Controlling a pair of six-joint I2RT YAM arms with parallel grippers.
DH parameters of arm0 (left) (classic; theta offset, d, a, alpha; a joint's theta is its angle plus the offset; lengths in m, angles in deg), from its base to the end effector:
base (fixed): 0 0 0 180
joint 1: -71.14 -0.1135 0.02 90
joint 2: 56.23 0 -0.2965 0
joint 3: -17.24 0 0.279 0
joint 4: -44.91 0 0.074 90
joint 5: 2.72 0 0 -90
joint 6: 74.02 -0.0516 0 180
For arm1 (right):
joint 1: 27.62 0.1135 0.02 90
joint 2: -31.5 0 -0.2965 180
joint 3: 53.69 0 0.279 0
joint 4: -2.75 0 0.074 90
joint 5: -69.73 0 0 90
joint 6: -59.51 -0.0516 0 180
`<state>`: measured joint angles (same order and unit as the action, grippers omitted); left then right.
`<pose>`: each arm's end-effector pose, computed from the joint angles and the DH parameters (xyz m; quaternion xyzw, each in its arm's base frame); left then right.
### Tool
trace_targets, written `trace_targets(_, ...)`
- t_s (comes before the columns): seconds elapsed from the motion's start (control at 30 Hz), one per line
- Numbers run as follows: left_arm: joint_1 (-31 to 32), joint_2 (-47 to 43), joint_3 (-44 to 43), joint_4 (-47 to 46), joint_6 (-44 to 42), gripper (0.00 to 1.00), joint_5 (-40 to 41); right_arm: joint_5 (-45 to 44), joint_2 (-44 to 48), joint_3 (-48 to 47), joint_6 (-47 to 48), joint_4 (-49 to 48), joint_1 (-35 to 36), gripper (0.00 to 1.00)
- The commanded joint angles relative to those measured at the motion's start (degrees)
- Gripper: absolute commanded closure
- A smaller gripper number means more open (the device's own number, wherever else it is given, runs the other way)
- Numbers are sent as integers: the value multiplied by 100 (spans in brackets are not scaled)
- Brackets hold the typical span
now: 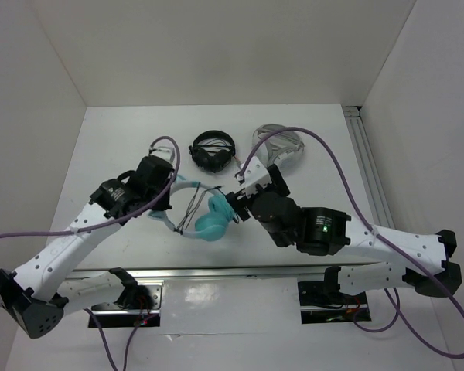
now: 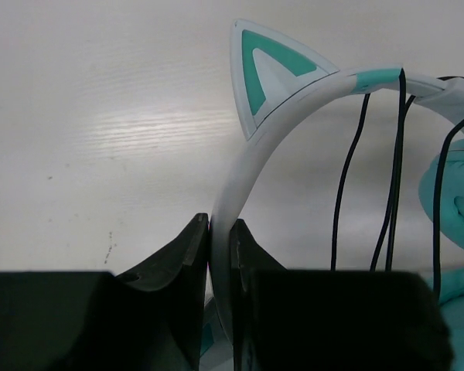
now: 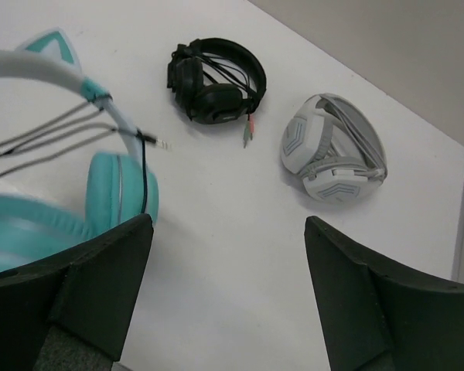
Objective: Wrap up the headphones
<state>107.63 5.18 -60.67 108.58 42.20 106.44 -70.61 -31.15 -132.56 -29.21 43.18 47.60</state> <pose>0.1942 -0.1226 0.3631 0.0216 0.9197 -0.0550 0.3881 0.1020 0.2308 0.4109 -0.2891 0.7398 0.0103 0.6075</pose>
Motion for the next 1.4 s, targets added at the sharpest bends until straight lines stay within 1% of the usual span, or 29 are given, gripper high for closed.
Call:
trace_targets(0.0, -632, 54, 46, -711, 866, 100, 896, -239, 288, -184, -725, 249, -7, 13)
trace_targets(0.03, -808, 125, 46, -791, 955, 100, 1001, -169, 289, -184, -839, 249, -7, 12)
trace_targets(0.07, -1158, 213, 46, -939, 1182, 100, 1072, -116, 350, -183, -901, 249, -7, 12)
trace_targets(0.13, -1555, 441, 98, -1168, 1359, 100, 1073, -63, 350, -183, -1033, 354, -7, 9)
trace_targets(0.17, -1984, 529, 98, -1308, 1534, 100, 1073, -63, 350, -183, -1164, 459, -7, 9)
trace_targets(0.2, -2179, 635, 98, -1510, 1709, 100, 1073, -63, 289, -183, -1269, 538, -7, 7)
trace_targets(0.23, -2390, 792, 11, -1512, 1868, 100, 1177, -63, 237, -183, -1331, 591, -7, 7)
trace_targets(0.3, -2864, 1433, -400, -1512, 2229, 100, 1265, -63, 236, -183, -1402, 644, -7, 6)
trace_targets(0.33, -2945, 1679, -559, -1573, 2326, 100, 1388, -63, 236, -183, -1402, 731, -7, 5)
trace_targets(0.37, -3007, 2169, -718, -1643, 2379, 100, 1502, -63, 236, -131, -1463, 819, -7, 5)
trace_targets(0.43, -3183, 2646, -1192, -1932, 2379, 100, 1774, -63, 236, -131, -1517, 873, 45, 5)
trace_targets(0.47, -3305, 3066, -1342, -2091, 2318, 100, 1776, -11, 297, -79, -1517, 873, 45, 3)
trace_targets(0.57, -3438, 3605, -1782, -2722, 2152, 100, 1828, -10, 350, -25, -1578, 987, 98, 1)
trace_targets(0.6, -3525, 3893, -1965, -2812, 2151, 100, 1828, -10, 411, -25, -1578, 987, 98, 1)
trace_targets(0.67, -3631, 4194, -2133, -3127, 1958, 100, 1723, 77, 412, 45, -1578, 987, 98, 1)
trace_targets(0.7, -3692, 4361, -2421, -3129, 1957, 100, 1618, 156, 464, 45, -1578, 987, 98, 1)
trace_targets(0.73, -3771, 4710, -2581, -3129, 1862, 100, 1565, 226, 465, 106, -1578, 987, 98, 1)
trace_targets(0.8, -3833, 5011, -2897, -3129, 1861, 100, 1469, 350, 544, 238, -1525, 926, 98, 1)
trace_targets(0.87, -3834, 5310, -2899, -3252, 1738, 100, 1241, 403, 684, 335, -1464, 830, 98, 1)
trace_targets(1.03, -3834, 5680, -2724, -3402, 1930, 100, 1108, 403, 834, 458, -1411, 609, 98, 1)
trace_targets(1.27, -3834, 5795, -2302, -3613, 2054, 100, 1037, 351, 702, 353, -1464, 662, 98, 1)
trace_targets(1.3, -3773, 5795, -2301, -3613, 2124, 100, 1107, 350, 702, 353, -1464, 601, 98, 1)
trace_targets(1.37, -3719, 5725, -2109, -3447, 2316, 94, 1195, 350, 702, 405, -1464, 530, 98, 1)
